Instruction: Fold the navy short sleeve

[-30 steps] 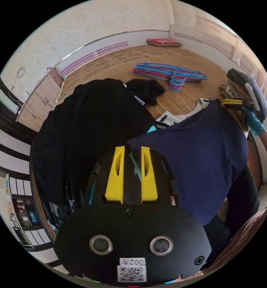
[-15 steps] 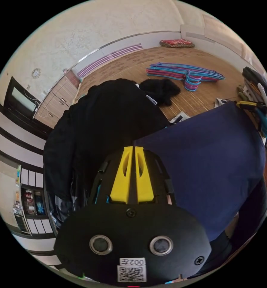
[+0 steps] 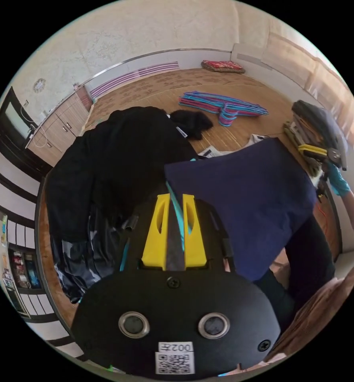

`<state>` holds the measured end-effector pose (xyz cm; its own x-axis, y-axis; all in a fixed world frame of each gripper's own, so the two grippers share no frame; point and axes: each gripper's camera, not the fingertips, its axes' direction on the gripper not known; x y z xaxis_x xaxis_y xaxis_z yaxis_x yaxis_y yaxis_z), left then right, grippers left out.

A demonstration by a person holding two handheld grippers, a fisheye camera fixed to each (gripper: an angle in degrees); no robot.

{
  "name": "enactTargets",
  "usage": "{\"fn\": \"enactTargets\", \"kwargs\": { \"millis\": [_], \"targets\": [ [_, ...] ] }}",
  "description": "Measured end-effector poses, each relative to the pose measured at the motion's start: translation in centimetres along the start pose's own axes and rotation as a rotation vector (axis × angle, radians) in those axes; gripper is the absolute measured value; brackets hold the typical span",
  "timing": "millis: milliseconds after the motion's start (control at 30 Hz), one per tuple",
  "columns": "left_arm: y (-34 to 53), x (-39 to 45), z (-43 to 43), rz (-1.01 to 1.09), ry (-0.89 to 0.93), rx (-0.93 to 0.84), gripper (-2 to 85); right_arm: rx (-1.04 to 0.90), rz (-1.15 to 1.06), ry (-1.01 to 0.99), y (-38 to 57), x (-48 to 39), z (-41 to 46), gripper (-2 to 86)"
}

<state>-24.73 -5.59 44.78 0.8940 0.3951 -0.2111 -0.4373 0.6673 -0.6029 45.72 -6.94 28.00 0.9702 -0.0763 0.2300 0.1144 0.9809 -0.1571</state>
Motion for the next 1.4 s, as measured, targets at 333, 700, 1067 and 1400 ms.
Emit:
{"fn": "enactTargets", "kwargs": {
  "millis": [333, 700, 1067, 1400],
  "targets": [
    [14.0, 4.0, 0.1, 0.122, 0.217, -0.071, 6.7, -0.092, -0.064, -0.053, 14.8, -2.0, -6.2, 7.0],
    [19.4, 7.7, 2.2, 0.101, 0.121, -0.067, 8.6, -0.146, -0.027, -0.223, 23.5, -3.3, -7.0, 12.3],
    [22.1, 9.8, -0.9, 0.137, 0.103, 0.002, 0.4, -0.138, -0.007, -0.221, 28.0, -4.3, -10.0, 3.7],
    [23.3, 12.4, -8.0, 0.261, -0.034, 0.0, -1.0, -0.032, -0.074, -0.159, 31.5, -6.3, -17.3, -0.8]
  ]
}}
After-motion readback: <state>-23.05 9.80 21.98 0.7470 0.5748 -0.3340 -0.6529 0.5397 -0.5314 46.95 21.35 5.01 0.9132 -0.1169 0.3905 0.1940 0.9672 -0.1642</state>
